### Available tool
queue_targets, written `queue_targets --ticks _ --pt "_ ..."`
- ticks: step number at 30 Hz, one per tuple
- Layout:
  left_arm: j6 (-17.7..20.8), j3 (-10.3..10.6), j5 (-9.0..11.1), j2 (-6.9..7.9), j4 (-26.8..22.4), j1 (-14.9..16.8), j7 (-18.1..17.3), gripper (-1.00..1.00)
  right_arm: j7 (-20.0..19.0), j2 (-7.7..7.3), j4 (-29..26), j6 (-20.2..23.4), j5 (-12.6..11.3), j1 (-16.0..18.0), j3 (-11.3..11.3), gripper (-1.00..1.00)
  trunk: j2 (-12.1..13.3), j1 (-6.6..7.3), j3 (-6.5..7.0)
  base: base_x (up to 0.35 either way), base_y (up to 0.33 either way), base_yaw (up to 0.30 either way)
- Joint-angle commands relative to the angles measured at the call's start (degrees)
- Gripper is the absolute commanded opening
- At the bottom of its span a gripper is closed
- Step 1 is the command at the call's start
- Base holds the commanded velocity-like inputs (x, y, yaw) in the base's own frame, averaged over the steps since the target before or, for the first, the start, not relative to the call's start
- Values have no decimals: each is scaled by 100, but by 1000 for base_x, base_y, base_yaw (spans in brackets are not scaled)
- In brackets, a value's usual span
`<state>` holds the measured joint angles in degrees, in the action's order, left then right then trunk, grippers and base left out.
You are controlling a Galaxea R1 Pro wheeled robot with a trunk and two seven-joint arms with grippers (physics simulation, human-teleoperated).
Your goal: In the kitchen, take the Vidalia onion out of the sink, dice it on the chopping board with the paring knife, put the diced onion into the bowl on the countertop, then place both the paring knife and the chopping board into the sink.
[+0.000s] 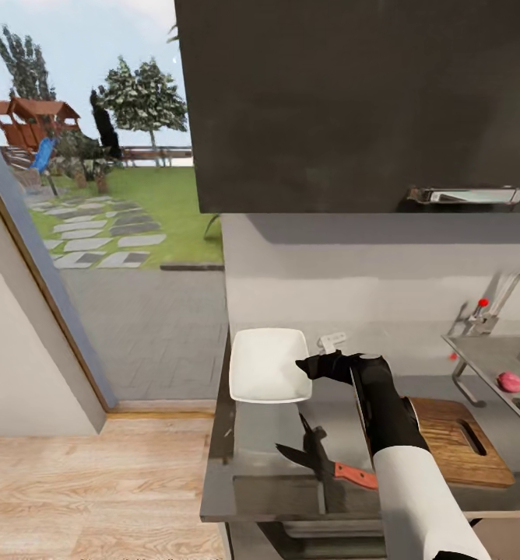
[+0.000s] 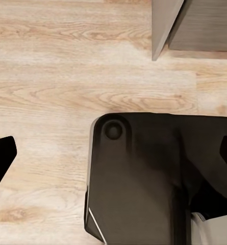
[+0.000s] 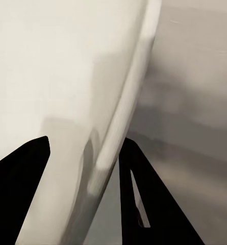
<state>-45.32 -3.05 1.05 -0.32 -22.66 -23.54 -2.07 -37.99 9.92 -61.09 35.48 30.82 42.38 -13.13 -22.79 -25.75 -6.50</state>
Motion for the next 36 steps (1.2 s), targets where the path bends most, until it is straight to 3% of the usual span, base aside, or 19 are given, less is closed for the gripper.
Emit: queue_targets --ticks 1,36 --pt "-3 -20 9 -3 -10 -2 -22 100 -59 8 -8 12 47 7 -20 -100 -13 -4 -19 9 0 0" --pt "-3 -20 9 -3 -10 -2 -22 100 -60 8 -8 156 56 7 -49 -100 -13 -4 -85 1 0 0"
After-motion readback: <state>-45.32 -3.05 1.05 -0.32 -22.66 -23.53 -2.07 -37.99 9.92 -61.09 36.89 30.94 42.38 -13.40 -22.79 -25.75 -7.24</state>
